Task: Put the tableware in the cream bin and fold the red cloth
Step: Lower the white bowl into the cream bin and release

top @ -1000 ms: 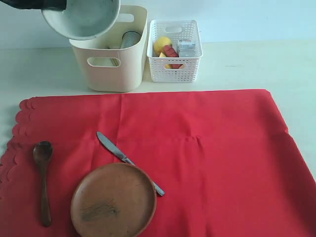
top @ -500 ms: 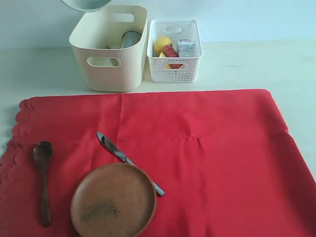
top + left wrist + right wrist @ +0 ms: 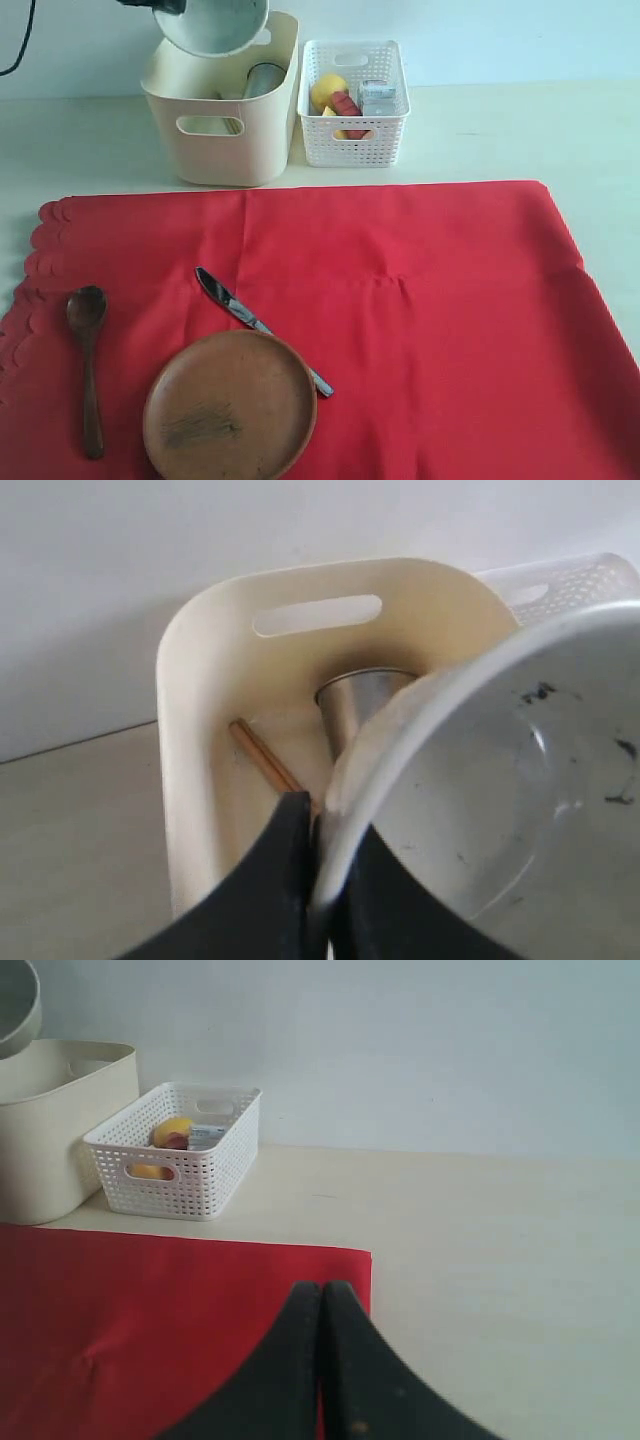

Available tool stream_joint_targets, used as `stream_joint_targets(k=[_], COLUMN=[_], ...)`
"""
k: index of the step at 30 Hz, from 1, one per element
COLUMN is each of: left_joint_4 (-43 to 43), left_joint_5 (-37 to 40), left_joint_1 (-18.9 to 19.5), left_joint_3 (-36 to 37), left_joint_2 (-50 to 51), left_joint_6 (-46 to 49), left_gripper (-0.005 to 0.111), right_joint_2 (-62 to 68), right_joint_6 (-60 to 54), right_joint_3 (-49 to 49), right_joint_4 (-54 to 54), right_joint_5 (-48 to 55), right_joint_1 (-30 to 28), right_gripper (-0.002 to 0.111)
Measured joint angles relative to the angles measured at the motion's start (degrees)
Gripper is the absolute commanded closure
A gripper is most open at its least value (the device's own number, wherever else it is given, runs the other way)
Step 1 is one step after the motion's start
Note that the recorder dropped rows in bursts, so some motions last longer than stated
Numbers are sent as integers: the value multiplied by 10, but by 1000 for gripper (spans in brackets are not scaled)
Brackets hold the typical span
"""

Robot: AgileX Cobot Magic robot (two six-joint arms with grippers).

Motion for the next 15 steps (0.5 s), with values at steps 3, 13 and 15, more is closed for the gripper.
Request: stream_joint_targets(k=[3,13,15], left_joint_4=[9,12,12], left_joint_5=[7,17,20], left_joint_1=[0,0,-1], left_joint_3=[-9,-11,-12], left_joint_2=[21,54,58], left_joint_6=[1,14,16], left_gripper=[107,98,95], right_joint_2=[0,0,0], right_joint_6=[0,0,0], right_joint_3=[0,0,0], right_joint_4=[0,0,0], right_joint_5=[0,0,0], right_joint_1=[0,0,0], right_gripper=[108,108,108])
